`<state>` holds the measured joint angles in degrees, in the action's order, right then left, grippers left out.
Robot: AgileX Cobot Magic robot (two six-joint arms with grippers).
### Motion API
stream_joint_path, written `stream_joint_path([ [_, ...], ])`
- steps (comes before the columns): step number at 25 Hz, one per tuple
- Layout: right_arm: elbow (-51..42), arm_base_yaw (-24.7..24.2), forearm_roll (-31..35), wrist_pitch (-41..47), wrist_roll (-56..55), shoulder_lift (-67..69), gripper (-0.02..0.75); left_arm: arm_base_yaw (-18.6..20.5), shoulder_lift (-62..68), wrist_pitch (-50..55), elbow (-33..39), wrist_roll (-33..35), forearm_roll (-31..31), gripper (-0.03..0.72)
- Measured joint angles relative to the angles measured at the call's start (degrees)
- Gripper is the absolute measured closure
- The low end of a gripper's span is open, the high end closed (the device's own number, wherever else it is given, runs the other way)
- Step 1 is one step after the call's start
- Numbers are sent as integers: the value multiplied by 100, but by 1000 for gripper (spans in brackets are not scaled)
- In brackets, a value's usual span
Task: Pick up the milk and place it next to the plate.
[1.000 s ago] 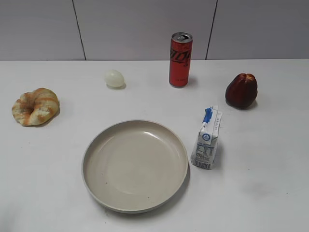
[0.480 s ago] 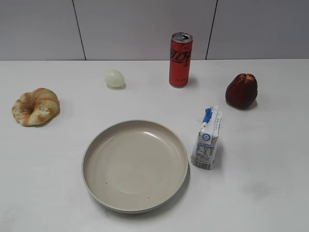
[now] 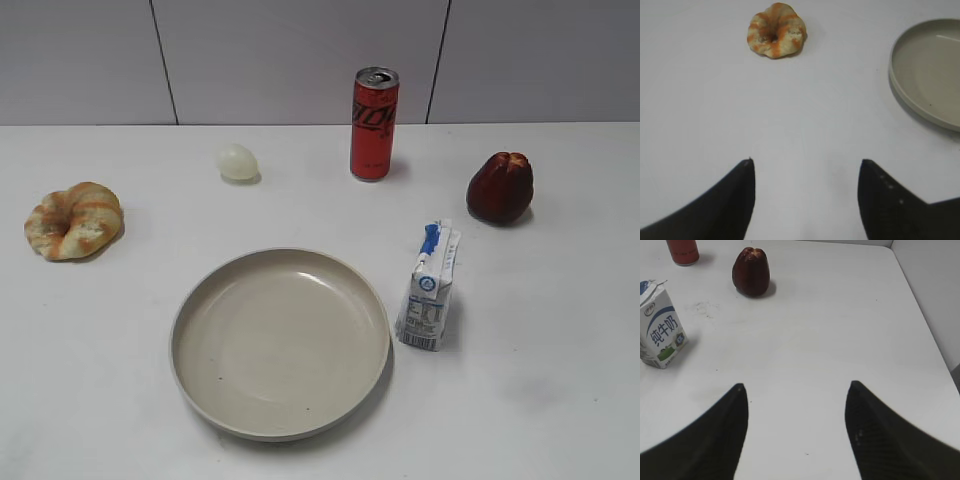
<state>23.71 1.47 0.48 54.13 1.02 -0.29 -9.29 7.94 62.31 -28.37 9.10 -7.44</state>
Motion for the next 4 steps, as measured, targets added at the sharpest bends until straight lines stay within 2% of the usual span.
stream_joint_path([
  [4,0,0,0,0,0,0,272,353,-468,-4,0,0,0,235],
])
